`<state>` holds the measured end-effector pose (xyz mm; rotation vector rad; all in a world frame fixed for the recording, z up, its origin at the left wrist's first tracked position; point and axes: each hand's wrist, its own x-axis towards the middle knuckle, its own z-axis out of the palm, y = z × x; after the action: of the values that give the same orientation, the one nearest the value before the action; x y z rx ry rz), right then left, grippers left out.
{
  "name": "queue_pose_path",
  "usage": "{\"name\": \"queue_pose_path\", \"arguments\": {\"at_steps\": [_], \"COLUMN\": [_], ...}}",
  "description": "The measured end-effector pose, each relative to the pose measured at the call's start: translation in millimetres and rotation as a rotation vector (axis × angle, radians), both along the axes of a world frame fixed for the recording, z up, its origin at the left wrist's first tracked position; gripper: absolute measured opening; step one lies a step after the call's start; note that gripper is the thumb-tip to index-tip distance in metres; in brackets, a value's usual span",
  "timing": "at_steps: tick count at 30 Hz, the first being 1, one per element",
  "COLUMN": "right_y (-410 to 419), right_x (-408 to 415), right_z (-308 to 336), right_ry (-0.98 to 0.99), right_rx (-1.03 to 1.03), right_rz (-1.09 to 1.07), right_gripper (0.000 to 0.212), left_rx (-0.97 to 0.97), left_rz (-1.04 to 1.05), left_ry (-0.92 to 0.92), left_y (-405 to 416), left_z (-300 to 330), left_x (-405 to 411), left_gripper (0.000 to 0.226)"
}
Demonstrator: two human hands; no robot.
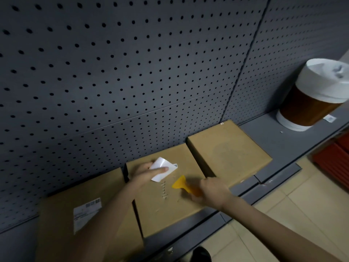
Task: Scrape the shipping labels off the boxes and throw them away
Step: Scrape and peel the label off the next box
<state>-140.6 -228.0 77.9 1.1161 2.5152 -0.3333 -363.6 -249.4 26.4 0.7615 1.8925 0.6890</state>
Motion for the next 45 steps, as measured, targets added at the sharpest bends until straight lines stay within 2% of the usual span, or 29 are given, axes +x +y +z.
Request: {"name": "queue_pose_path", "arguments": {"at_steps": [2,5,8,14,20,25,30,36,40,43,45], "right_y": [2.7,5.4,7.4,18.8,19.4,28.7,27.8,36.9,31.4,31.4,34.1], "right_x": [6.0,-6.7,-27.4,1.6,-33.2,-2.4,-33.9,-7.8,-34.0,-31.3,-17.1], "right_z": [-2.1,-12.8,-18.8,-21.0,-29.2,-29.5,-33.1,-30.6,-32.9,-31.6,-28.5], "right_ry": [0.006,0.094,0.192,0.104,0.269,0.144,0.223,0.14,0.208,0.203,0.161], "right_rx": [-0.008,0.008,-0.007,0.011,-0.033,-0.03,-0.021,0.006,0.013,0.028,0.022], "right_rz": [0.02,0.057,0.096,0.089,0.073,0.028,0.092,0.116,0.132,0.123,0.118], "right_gripper": [0.04,0.044,0.043,0.038,0.037,0.041,0.039,0.044,0.036,0.037,0.039], "left_rx": [-0.022,0.014,0.03,-0.024,0.014,-0.02,-0.041,-0.035,-0.004,-0.021,-0.026], "left_rz": [-0.034,0.112,0.182,0.189,0.199,0.216,0.235,0.271,0.294,0.305,0.308], "left_ry": [0.086,0.074,0.071,0.098,0.023,0.041,0.012,0.01,0.005,0.016,0.028], "left_y": [0.1,1.2,1.3,3.6,6.7,10.6,14.3,10.7,12.9,12.9,12.3], "left_z": [-4.1,-7.5,-5.5,-8.5,-7.7,-13.1,-10.9,-10.8,-9.5,-10.2,-11.8], "left_x": [6.0,3.9,1.1,-1.3,0.4,-2.0,-4.6,-3.9,-2.4,-2.2,-1.4], "left_gripper": [0.041,0.051,0.05,0.054,0.043,0.046,0.065,0.057,0.049,0.062,0.058]}}
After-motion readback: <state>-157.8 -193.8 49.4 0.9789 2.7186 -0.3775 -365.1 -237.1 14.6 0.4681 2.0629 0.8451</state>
